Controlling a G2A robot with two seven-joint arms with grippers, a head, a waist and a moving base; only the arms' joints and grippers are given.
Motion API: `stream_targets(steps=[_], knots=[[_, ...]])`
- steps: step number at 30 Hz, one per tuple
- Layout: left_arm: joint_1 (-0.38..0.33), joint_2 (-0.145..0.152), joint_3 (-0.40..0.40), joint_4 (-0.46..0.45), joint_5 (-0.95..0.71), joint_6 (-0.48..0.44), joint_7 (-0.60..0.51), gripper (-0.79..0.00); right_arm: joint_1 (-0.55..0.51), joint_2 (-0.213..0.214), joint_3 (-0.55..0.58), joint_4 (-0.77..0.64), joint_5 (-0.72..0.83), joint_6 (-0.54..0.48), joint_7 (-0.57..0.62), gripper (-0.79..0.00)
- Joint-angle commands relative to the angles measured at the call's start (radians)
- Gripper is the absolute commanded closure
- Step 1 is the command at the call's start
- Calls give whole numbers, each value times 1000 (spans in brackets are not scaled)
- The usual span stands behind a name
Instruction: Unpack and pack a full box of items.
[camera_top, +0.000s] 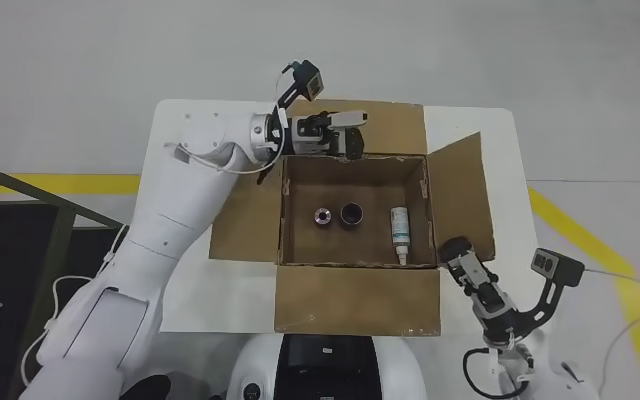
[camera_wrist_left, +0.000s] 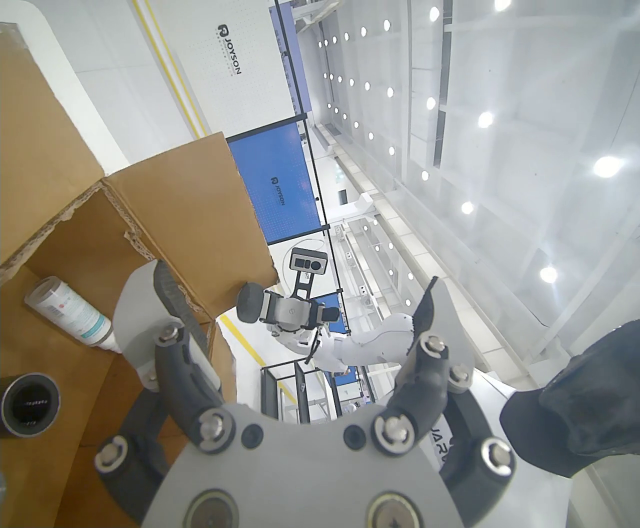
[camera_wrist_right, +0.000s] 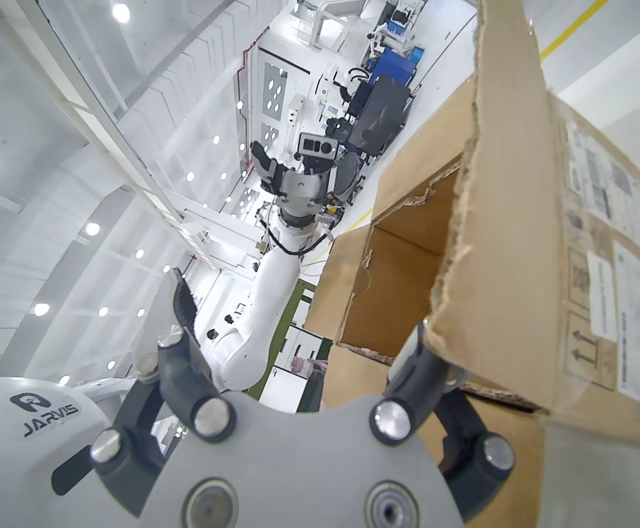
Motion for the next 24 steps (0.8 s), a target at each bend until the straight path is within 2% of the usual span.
stream_targets(steps=[1, 9, 17, 24], knots=[[28, 19, -56, -28, 14, 23, -6, -785, 12, -1, 8, 20, -8, -23, -11, -785], [128, 74, -229, -135, 45, 79, -53, -785, 60, 1, 45, 80, -36, -24, -8, -785], [189, 115, -366, -174, 96, 98, -68, -785, 112, 5, 65, 115, -53, 26, 31, -785], [232, 145, -460, -183, 145, 119, -69, -785, 141, 7, 70, 146, -118, 115, 60, -785]])
